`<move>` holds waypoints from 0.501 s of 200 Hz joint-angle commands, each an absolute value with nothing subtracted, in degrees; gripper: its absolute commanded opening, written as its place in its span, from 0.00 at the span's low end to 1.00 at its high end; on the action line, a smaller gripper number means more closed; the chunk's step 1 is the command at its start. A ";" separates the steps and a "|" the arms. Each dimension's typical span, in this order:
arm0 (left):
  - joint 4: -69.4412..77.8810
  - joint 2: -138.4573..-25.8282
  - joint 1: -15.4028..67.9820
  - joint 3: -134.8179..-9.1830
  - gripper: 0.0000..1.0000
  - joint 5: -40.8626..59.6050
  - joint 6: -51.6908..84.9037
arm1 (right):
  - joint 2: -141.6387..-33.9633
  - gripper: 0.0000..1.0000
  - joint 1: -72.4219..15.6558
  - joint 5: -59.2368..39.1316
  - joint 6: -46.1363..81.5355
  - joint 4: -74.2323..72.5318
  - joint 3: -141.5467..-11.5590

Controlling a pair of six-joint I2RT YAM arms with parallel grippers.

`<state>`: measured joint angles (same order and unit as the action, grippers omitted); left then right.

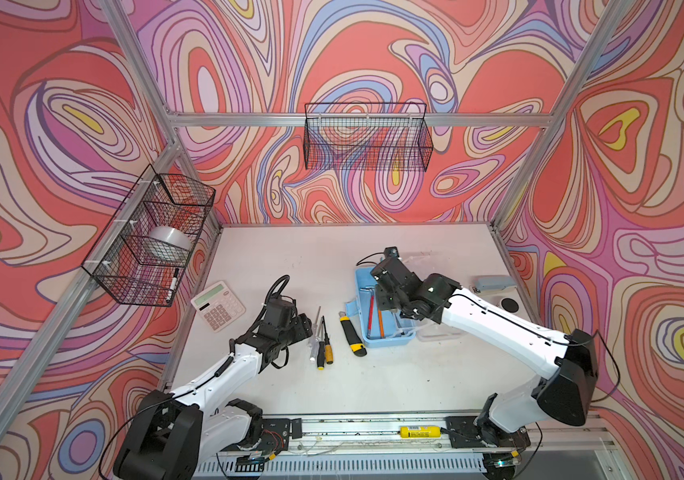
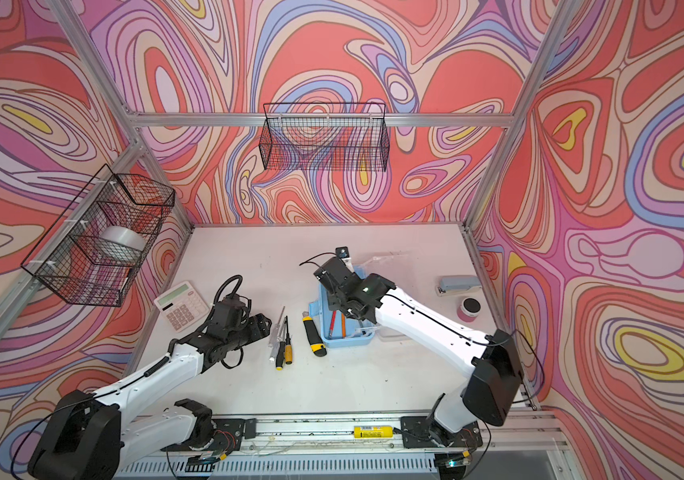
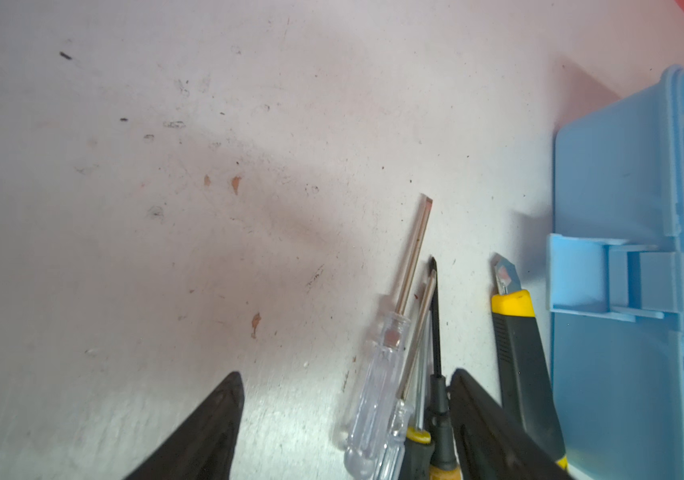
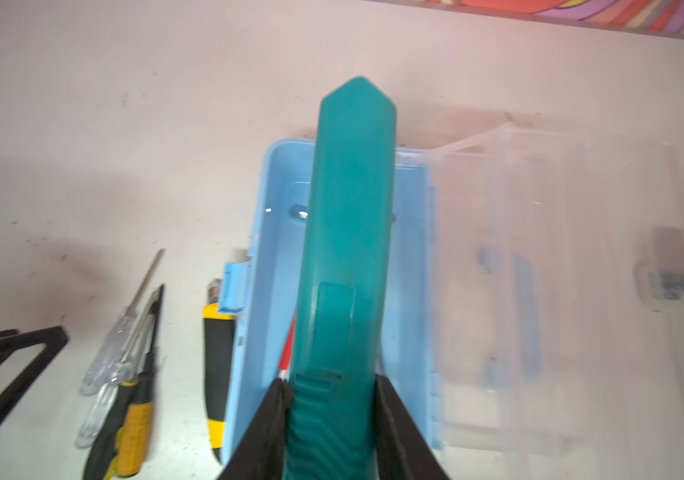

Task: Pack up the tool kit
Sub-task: 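Lift the teal knife with the right gripper and place it in the box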

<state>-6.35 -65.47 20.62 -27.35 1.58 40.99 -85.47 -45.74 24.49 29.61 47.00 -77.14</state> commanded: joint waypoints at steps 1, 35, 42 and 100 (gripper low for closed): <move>-3.20 -67.73 20.32 -28.96 0.77 2.50 41.53 | -84.09 0.24 -42.14 23.94 26.87 46.99 -73.58; -2.30 -68.80 20.31 -31.12 0.76 3.81 41.68 | -84.86 0.24 -38.24 22.97 25.11 44.98 -71.17; -2.32 -68.65 20.30 -31.03 0.76 3.78 41.60 | -85.07 0.24 -37.74 22.39 24.90 44.17 -70.58; -3.17 -67.38 20.32 -30.61 0.77 3.64 41.12 | -90.91 0.24 -36.50 22.78 24.17 40.23 -68.95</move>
<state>-3.25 -68.49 20.62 -30.04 3.27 40.97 -88.55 -36.67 22.24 25.28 43.29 -69.80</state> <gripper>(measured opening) 0.770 0.328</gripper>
